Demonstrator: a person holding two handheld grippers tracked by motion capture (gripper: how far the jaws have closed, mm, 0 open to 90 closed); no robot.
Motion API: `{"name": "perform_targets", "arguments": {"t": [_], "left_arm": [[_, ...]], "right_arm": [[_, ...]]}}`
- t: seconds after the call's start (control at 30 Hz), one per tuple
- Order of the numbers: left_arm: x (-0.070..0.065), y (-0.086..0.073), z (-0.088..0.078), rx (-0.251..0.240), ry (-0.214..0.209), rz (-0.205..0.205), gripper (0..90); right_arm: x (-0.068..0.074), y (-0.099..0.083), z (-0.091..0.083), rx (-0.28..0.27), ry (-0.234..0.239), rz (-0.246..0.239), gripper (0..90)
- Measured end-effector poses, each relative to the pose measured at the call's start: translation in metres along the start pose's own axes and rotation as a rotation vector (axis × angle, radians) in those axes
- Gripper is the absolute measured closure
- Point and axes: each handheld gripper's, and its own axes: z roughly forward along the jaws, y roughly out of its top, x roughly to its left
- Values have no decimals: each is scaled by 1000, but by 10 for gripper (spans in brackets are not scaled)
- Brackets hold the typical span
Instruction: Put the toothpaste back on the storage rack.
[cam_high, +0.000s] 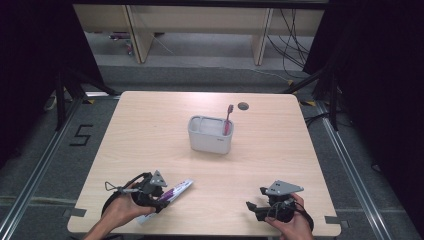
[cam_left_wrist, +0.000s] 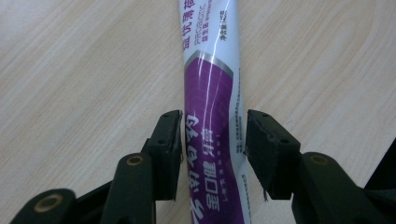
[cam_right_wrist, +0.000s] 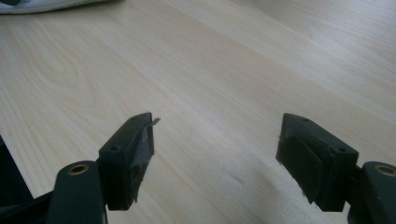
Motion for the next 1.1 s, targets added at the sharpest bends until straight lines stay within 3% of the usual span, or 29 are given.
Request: {"name": "perform_targets", "arguments": {"t": [0.3,0.43,0.7,0.73,0.77,1.0,1.1], "left_arm": [[-2,6,7,30,2,20,571],[-2,10,7,75,-9,24,573],[-1,18,10,112,-12,65,579],[-1,18,11,116,-17,62,580],[-4,17,12,111,-27,15,582],[-3,21,13,129,-34,35,596],[-5,21,14,131,-44,19,600]], "right_arm": [[0,0,0,2,-7,-3,280],[0,0,0,1,-2,0,281],[0,0,0,1,0,0,281],[0,0,0,0,-2,2,281],[0,0,0,1,-4,-2,281],[0,0,0,1,0,1,280],[0,0,0,0,-2,1,281]]}}
